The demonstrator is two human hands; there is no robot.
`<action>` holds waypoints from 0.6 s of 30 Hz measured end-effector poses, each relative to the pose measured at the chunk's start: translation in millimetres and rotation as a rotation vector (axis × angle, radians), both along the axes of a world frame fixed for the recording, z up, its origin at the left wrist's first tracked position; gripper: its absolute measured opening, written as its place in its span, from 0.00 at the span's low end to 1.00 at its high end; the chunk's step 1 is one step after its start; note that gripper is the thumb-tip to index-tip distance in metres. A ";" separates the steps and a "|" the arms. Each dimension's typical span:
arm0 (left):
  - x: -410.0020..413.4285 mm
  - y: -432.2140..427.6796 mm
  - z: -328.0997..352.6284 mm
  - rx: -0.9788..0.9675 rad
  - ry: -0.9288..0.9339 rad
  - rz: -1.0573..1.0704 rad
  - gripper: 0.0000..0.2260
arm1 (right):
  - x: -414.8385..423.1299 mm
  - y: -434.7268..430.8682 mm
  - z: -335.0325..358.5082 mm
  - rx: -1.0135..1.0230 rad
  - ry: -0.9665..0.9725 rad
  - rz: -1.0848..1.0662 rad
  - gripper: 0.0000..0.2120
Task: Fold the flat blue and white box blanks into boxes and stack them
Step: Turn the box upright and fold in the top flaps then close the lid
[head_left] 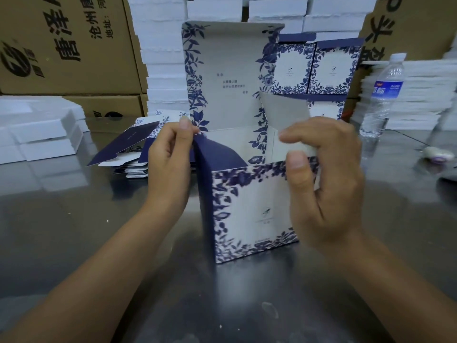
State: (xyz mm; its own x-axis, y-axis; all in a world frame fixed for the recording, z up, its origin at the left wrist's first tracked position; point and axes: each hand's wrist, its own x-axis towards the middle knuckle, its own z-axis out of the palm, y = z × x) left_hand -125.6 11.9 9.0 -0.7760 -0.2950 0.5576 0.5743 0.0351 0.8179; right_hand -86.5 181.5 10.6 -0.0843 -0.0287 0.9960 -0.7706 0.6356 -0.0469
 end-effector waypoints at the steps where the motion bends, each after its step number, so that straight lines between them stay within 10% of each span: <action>1: -0.4 -1.0 0.7 0.039 -0.012 -0.017 0.11 | -0.8 0.7 0.9 -0.024 0.007 0.012 0.10; 11: -2.3 0.0 -0.9 0.040 -0.107 -0.162 0.07 | -8.7 1.9 5.2 -0.743 -0.509 0.398 0.07; 18: -0.1 4.6 -3.2 0.180 -0.181 -0.291 0.09 | -11.3 10.0 9.0 -0.707 -1.007 0.550 0.09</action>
